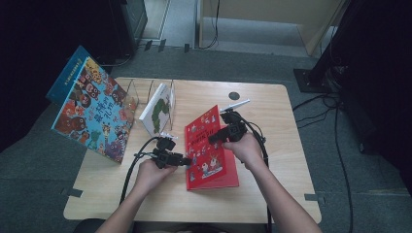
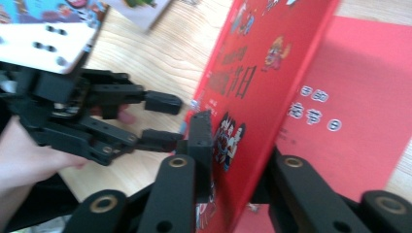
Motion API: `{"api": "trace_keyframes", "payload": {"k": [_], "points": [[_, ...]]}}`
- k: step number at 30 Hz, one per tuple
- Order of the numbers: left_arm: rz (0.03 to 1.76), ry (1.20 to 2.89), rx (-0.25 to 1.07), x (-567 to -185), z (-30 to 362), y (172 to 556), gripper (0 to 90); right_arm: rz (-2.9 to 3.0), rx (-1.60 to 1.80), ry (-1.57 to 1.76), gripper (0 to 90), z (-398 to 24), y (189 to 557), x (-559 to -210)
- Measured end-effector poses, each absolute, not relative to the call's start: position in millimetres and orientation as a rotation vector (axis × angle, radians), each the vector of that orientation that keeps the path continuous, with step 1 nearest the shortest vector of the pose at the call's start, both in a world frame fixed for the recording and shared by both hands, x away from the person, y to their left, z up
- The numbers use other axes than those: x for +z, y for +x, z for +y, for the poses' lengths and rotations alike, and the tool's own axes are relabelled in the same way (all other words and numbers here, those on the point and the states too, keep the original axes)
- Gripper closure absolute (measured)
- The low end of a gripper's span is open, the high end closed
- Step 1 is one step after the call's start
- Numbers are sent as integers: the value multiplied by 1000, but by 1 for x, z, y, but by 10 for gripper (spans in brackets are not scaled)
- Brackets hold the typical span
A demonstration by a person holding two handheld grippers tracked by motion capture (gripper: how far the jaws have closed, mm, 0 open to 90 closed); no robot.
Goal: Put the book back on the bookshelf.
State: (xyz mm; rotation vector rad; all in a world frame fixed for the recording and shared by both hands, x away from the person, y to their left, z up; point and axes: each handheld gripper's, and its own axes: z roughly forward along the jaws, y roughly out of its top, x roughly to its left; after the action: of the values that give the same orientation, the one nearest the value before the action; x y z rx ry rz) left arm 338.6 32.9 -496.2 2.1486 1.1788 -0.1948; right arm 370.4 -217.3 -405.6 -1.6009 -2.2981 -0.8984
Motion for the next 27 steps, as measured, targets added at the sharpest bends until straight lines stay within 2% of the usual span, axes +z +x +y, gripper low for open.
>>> {"api": "trace_keyframes", "payload": {"k": [2, 9, 14, 27], "points": [[1171, 2156, -171, -496, 33, 339, 405, -2291, -909, -1587, 805, -217, 370, -402], [1168, 2140, -164, -497, 35, 339, 356, -2275, -842, -1570, 842, -217, 370, -395], [1155, 2147, -158, -497, 35, 339, 345, -2274, -831, -1547, 882, -218, 370, -389], [1138, 2110, -162, -492, 38, 339, 330, -2276, -836, -1528, 883, -220, 371, -381]]}}
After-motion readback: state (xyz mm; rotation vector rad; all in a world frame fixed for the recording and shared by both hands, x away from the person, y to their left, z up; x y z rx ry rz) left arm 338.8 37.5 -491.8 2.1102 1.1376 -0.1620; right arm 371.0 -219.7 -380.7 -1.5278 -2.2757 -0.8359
